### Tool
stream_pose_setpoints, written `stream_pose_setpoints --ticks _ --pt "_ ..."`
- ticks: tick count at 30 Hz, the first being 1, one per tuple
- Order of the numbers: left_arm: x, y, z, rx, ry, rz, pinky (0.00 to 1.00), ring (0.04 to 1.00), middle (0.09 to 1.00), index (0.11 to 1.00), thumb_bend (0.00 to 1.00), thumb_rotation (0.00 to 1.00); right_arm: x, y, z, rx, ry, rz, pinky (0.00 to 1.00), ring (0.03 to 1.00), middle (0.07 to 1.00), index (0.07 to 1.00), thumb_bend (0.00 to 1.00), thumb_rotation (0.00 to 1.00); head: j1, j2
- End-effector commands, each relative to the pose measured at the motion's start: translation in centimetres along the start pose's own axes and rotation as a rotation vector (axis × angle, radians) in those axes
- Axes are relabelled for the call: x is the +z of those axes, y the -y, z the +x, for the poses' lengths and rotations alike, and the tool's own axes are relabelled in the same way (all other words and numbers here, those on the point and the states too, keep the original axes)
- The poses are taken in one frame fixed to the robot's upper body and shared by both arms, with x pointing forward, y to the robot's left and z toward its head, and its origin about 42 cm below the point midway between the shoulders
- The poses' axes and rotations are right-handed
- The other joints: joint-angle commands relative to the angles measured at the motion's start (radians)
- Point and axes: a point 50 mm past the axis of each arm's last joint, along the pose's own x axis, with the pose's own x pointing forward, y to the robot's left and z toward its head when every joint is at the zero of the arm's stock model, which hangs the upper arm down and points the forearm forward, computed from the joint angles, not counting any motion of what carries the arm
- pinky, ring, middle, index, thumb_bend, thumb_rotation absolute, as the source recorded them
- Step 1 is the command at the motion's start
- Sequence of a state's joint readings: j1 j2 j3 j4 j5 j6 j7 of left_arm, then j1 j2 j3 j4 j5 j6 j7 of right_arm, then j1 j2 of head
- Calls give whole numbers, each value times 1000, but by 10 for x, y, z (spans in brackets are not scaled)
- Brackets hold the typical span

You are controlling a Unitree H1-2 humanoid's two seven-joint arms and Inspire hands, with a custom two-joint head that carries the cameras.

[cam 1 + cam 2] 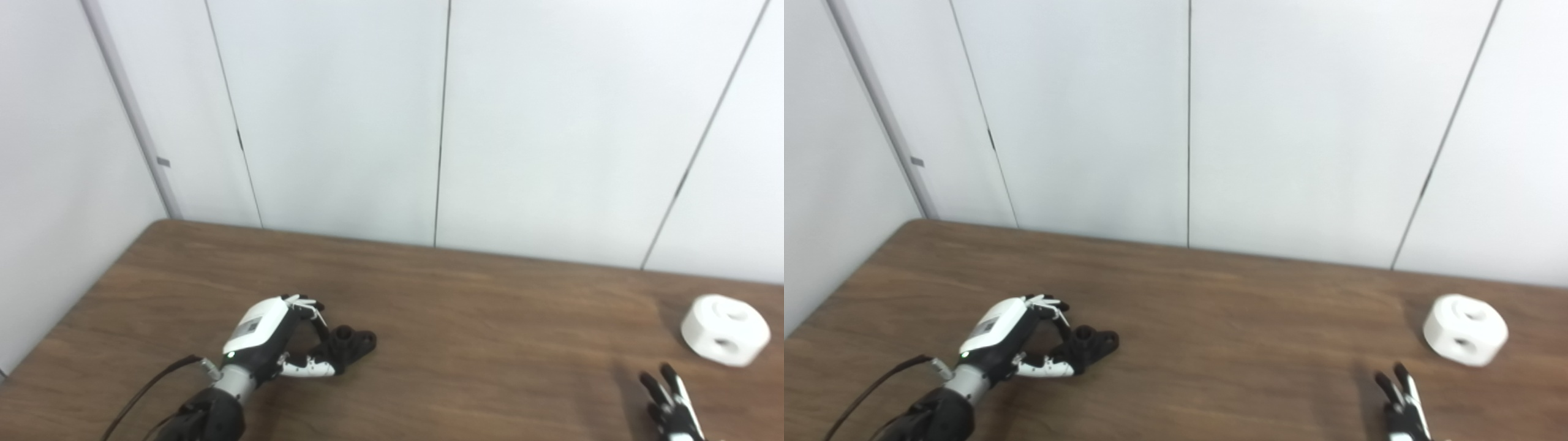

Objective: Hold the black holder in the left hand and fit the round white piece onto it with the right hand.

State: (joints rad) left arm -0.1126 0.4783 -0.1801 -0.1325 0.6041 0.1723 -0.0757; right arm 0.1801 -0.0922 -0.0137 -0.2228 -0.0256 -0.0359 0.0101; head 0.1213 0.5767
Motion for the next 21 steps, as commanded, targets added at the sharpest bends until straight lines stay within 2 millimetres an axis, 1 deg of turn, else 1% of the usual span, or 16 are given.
stream_pose_setpoints --ticks 1,5,7,9,13,15,19,21 --pt "16 -16 2 42 69 40 1000 925 834 484 522 51 -4 -8 -22 -15 -49 26 1000 979 929 982 516 1000 -7 6" --pt "31 -10 -6 25 137 46 1000 910 824 484 521 49 -1 -10 -23 -6 -54 18 1000 982 928 979 544 1000 -30 26" --pt "37 -3 -10 8 155 42 1000 908 823 484 522 50 0 -12 -23 -11 -59 18 1000 976 925 974 552 1000 -38 33" --pt "45 4 -15 -10 171 13 1000 909 823 484 522 50 3 -15 -23 -14 -60 19 1000 971 922 970 552 1000 -52 50" --pt "58 18 -23 -31 191 -49 1000 909 820 485 522 50 6 -18 -22 -12 -63 32 1000 974 920 958 553 1000 -65 62" --pt "65 26 -27 -45 211 -66 996 900 816 484 522 51 8 -19 -21 -10 -59 28 1000 978 920 958 556 1000 -79 78" --pt "80 42 -35 -82 236 -87 980 900 817 484 522 52 10 -20 -21 -12 -57 25 1000 977 919 961 558 1000 -85 89" --pt "88 48 -40 -111 240 -104 989 909 821 485 522 52 12 -21 -21 -13 -55 27 1000 972 917 959 565 1000 -102 113"
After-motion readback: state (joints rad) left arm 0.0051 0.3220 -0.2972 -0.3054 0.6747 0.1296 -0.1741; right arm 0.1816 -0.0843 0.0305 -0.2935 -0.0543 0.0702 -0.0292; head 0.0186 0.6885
